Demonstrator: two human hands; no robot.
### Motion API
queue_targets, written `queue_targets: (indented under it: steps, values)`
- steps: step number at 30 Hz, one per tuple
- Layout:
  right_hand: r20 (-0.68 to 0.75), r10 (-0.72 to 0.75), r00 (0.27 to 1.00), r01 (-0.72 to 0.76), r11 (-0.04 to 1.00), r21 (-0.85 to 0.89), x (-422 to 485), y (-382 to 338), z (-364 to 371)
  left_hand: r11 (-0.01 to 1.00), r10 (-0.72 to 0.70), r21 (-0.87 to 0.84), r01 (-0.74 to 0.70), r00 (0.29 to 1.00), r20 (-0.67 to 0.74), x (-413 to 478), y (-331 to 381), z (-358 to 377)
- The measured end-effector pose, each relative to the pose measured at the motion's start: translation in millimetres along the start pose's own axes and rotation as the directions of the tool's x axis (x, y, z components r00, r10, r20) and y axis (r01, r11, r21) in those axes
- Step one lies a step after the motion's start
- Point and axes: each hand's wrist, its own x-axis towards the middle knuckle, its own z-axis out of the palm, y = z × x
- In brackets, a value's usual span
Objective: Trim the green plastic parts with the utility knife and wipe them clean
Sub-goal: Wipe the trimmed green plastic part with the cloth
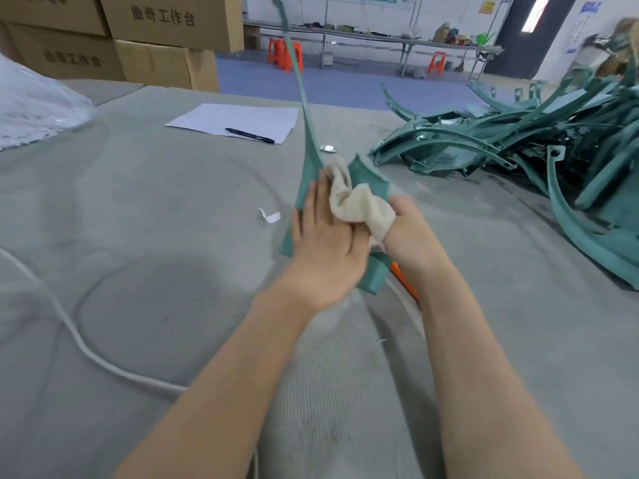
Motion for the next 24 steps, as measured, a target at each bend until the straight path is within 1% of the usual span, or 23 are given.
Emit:
queue_targets:
  steps: [2,3,5,7,8,9,10,11,12,13,14,15,16,17,18,20,21,22,23,24]
  values:
    - [-0.026,0.017,1.000,-0.017,1.000,-0.008,-1,-2,4,0.995,0.050,-0.092,-0.050,0.999,0.001,-5,4,10]
    - [-0.028,0.021,0.999,-0.021,1.000,-0.005,-1,-3,6,0.993,0.043,-0.113,-0.046,0.999,-0.025,-5,4,11]
    - [-0.026,0.003,1.000,-0.005,0.997,-0.080,-2,-7,9,0.998,-0.047,-0.047,0.040,0.988,-0.146,1,-3,9]
    - [0.046,-0.027,0.999,0.035,0.982,-0.186,-3,-12,15,0.979,-0.200,-0.046,0.196,0.926,-0.319,9,-13,-4]
    - [0.090,-0.034,0.995,0.051,0.980,-0.193,-4,-13,18,0.968,-0.247,-0.058,0.243,0.894,-0.374,12,-21,-9]
    - [0.125,-0.030,0.992,0.053,0.982,-0.182,-6,-15,20,0.958,-0.284,-0.085,0.273,0.877,-0.388,14,-28,-15]
    - [0.142,-0.027,0.990,0.052,0.983,-0.173,-7,-16,20,0.953,-0.303,-0.135,0.272,0.872,-0.384,17,-37,-21]
    - [0.142,-0.025,0.990,0.049,0.985,-0.167,-7,-17,19,0.929,-0.344,-0.259,0.263,0.872,-0.347,20,-46,-29]
    - [0.139,-0.023,0.990,0.043,0.989,-0.142,-8,-18,17,0.870,-0.398,-0.413,0.268,0.877,-0.270,23,-53,-36]
    - [0.137,-0.012,0.991,0.026,0.995,-0.100,-8,-18,14,0.786,-0.456,-0.531,0.318,0.877,-0.149,24,-56,-40]
    - [0.136,-0.002,0.991,0.008,0.999,-0.046,-8,-18,11,0.736,-0.475,-0.560,0.382,0.880,-0.024,22,-56,-41]
    - [0.137,0.011,0.991,-0.012,1.000,0.006,-7,-18,7,0.732,-0.453,-0.548,0.406,0.890,0.053,19,-53,-41]
    - [0.135,0.033,0.990,-0.042,0.997,0.062,-7,-16,2,0.730,-0.410,-0.568,0.380,0.908,0.080,16,-50,-40]
    - [0.131,0.063,0.989,-0.079,0.990,0.119,-7,-14,-4,0.715,-0.352,-0.620,0.323,0.932,0.080,15,-46,-40]
    - [0.132,0.091,0.987,-0.114,0.978,0.175,-7,-12,-10,0.668,-0.294,-0.694,0.270,0.952,0.087,14,-45,-40]
    - [0.186,0.140,0.973,-0.185,0.948,0.258,-8,-10,-20,0.520,-0.164,-0.824,0.227,0.973,0.164,13,-43,-42]
    - [0.237,0.156,0.959,-0.221,0.935,0.279,-8,-9,-24,0.445,-0.102,-0.870,0.211,0.977,0.185,12,-42,-44]
    - [0.291,0.169,0.942,-0.255,0.922,0.290,-8,-8,-26,0.382,-0.068,-0.905,0.187,0.982,0.175,12,-41,-44]
    - [0.341,0.184,0.922,-0.290,0.911,0.292,-9,-8,-26,0.350,-0.089,-0.923,0.161,0.986,0.138,12,-39,-42]
    - [0.379,0.195,0.905,-0.314,0.906,0.284,-9,-7,-25,0.329,-0.152,-0.933,0.147,0.983,0.101,12,-38,-41]
